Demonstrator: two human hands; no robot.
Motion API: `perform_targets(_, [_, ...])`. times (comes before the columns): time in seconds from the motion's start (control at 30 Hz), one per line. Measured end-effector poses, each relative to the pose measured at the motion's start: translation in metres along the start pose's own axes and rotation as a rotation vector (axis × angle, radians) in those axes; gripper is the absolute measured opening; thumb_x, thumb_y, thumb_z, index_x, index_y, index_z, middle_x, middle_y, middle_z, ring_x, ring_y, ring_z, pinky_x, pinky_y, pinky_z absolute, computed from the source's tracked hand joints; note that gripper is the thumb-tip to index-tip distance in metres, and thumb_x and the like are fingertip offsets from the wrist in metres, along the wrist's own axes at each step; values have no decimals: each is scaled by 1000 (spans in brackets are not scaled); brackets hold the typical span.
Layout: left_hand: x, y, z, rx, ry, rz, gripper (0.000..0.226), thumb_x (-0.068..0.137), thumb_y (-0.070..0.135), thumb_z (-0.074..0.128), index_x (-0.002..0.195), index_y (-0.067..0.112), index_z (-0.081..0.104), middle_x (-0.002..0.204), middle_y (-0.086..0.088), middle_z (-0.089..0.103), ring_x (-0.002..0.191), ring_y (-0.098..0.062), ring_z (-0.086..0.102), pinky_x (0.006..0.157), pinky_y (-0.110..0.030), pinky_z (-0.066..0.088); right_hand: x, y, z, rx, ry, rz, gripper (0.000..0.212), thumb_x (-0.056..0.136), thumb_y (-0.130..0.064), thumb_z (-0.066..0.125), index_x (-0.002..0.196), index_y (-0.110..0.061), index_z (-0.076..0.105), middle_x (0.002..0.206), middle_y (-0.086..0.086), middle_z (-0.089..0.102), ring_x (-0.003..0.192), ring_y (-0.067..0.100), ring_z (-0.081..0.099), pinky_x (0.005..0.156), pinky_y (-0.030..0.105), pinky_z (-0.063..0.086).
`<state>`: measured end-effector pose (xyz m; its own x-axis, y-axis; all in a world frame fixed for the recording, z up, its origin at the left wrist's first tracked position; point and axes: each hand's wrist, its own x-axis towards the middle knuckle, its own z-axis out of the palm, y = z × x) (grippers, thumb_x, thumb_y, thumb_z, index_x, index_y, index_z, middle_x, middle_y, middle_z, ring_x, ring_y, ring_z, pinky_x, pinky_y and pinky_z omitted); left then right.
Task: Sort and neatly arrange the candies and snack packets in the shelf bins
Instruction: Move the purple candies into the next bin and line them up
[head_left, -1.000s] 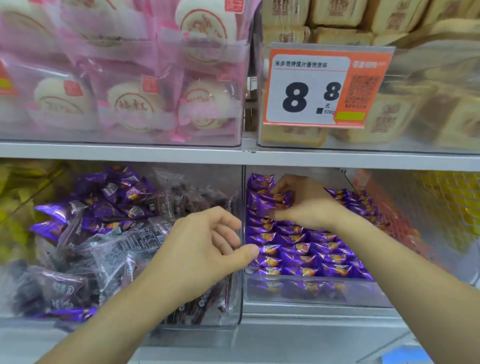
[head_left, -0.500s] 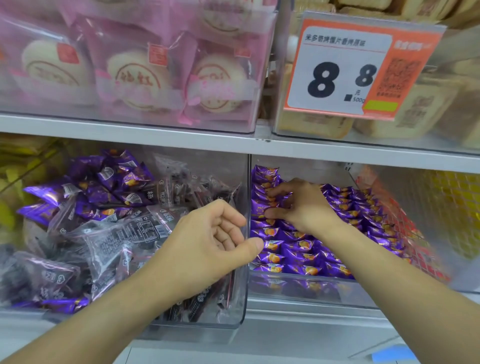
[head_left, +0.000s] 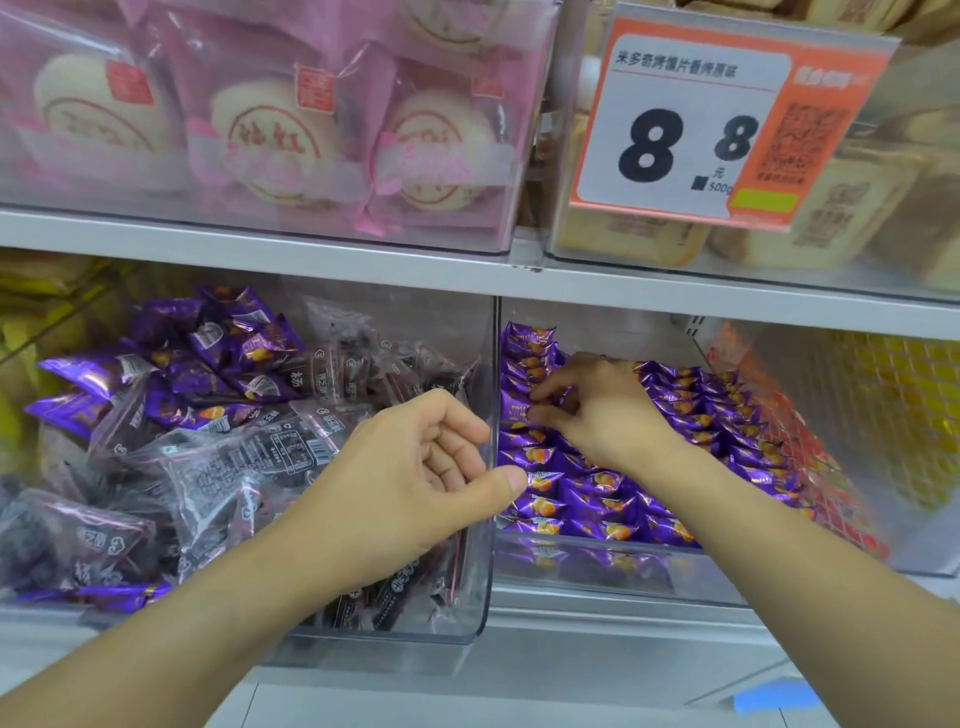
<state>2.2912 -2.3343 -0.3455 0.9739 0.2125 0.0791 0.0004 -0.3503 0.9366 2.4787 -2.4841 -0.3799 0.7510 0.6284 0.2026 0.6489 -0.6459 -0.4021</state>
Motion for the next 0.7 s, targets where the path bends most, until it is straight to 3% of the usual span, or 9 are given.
perform_targets(0.13, [0, -1, 0, 14, 2, 4, 44, 61, 49, 78, 94, 23, 64, 81, 0, 69, 63, -7, 56, 62, -22, 52, 0, -1, -1, -14, -10, -5, 17, 83, -31, 77, 97, -20, 78, 96, -4, 72, 61, -5, 49, 69, 14, 36])
perform_targets(0.27, [0, -3, -1, 25, -3, 9, 45, 60, 53, 77, 93, 25, 64, 82, 1, 69, 64, -7, 58, 62, -20, 52, 1, -1, -8, -55, -83, 0, 23, 85, -36, 75, 104, -23, 76, 90, -12, 57, 67, -1, 49, 75, 18, 36])
perform_targets(0.37, [2, -5, -2, 39, -2, 18, 45, 60, 55, 77, 94, 27, 64, 82, 2, 70, 64, -7, 59, 63, -19, 52, 2, -1, -18, -60, -54, 18, 18, 83, -37, 76, 98, -28, 75, 93, -14, 56, 69, 2, 54, 68, 19, 38])
perform_targets(0.43, [1, -5, -3, 51, -17, 30, 45, 62, 56, 76, 95, 29, 64, 84, 4, 70, 66, -8, 61, 64, -20, 53, 1, -2, -26, -55, -24, 29, 9, 84, -32, 74, 93, -28, 74, 92, -13, 61, 69, -1, 56, 61, 12, 37])
perform_targets(0.5, [-2, -2, -8, 82, -31, 54, 43, 65, 55, 75, 98, 29, 65, 86, 5, 70, 71, -11, 65, 66, -23, 55, -5, -10, -35, 16, 25, 28, 6, 86, -23, 71, 88, -29, 73, 90, -11, 69, 71, 2, 61, 61, 5, 38])
perform_targets(0.57, [-7, 2, -25, 145, -7, 90, 37, 69, 50, 74, 99, 29, 66, 88, 7, 70, 75, -10, 67, 68, -23, 56, -17, -30, -43, 174, 65, 9, 9, 87, -18, 71, 86, -26, 74, 79, -14, 70, 70, 1, 63, 64, 8, 43])
perform_targets(0.7, [-21, -2, -84, 400, 235, 124, 13, 80, 26, 77, 90, 30, 70, 77, 9, 70, 73, -5, 63, 66, -12, 49, -53, -96, -48, 538, 8, -143, 12, 85, -11, 74, 84, -23, 75, 78, -2, 73, 73, 19, 67, 73, 35, 56])
